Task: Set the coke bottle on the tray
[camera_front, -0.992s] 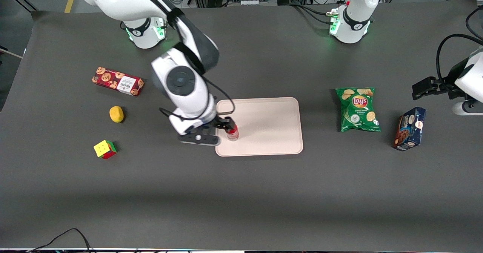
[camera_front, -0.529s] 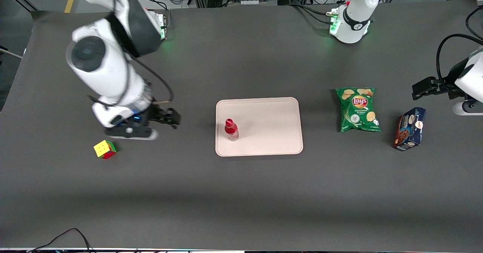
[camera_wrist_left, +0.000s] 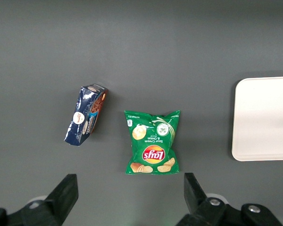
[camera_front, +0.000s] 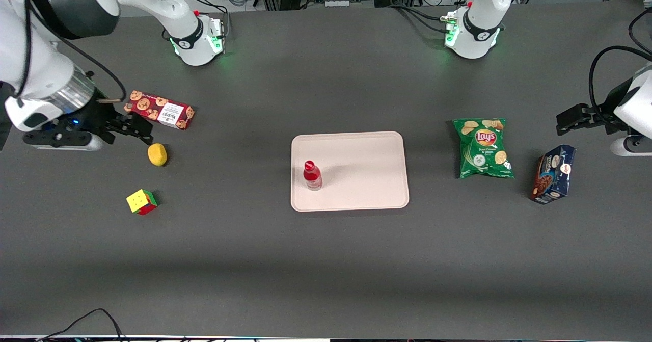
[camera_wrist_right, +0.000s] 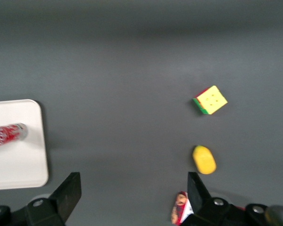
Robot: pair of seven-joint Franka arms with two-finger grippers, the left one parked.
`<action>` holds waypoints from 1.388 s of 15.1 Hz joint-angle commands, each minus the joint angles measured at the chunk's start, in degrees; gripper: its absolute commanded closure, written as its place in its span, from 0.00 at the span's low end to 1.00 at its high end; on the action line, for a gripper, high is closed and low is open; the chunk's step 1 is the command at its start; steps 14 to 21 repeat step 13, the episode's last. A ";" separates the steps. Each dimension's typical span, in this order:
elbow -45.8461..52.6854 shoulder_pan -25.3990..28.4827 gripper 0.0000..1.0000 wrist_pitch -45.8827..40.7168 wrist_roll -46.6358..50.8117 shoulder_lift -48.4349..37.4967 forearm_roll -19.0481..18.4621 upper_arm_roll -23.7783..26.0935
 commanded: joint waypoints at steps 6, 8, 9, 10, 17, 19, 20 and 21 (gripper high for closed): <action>2.22 0.34 0.00 -4.71 -7.91 -1.66 0.69 -6.62; 3.81 0.34 0.00 -7.62 -8.52 -1.66 -0.10 -7.49; 3.81 0.34 0.00 -7.63 -9.66 -1.66 -0.10 -8.20; 3.81 0.25 0.00 -7.63 -10.54 -1.40 -0.10 -8.38; 3.73 0.25 0.00 -7.54 -10.73 -1.22 -0.10 -9.17; 3.73 0.25 0.00 -7.54 -10.73 -1.22 -0.10 -9.17; 3.73 0.25 0.00 -7.54 -10.73 -1.22 -0.10 -9.17; 3.73 0.25 0.00 -7.54 -10.73 -1.22 -0.10 -9.17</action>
